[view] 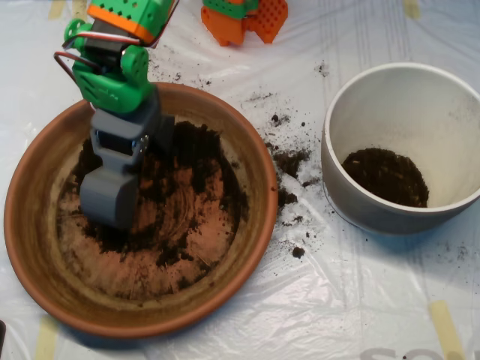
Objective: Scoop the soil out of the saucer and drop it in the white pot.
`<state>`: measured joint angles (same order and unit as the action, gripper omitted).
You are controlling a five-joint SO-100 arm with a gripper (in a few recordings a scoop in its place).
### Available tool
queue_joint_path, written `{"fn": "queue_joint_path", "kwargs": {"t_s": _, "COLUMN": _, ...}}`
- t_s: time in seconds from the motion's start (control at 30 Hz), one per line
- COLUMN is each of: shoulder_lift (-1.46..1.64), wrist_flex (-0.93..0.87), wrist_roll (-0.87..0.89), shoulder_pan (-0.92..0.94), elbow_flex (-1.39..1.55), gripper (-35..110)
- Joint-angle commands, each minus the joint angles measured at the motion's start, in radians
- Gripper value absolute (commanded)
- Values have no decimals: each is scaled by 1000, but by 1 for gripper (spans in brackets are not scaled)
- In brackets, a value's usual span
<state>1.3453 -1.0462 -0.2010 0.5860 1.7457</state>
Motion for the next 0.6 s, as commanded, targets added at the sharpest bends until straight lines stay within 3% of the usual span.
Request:
{"fn": "queue_joint_path", "kwargs": {"t_s": 0.0, "shoulder_lift": -18, "wrist_flex": -9, "wrist_roll": 3, "shoulder_pan": 20, "elbow_flex": -160, "gripper": 42}}
{"fn": "queue_joint_path", "kwargs": {"t_s": 0.37, "shoulder_lift": -129, "wrist_flex": -35, "wrist_roll": 9, "shoulder_pan": 0, "elbow_flex": -296, "gripper": 41}}
{"fn": "queue_joint_path", "kwargs": {"t_s": 0.57, "shoulder_lift": -296, "wrist_flex": -133, "wrist_roll": -3, "shoulder_pan": 34, "elbow_flex": -494, "gripper": 40}}
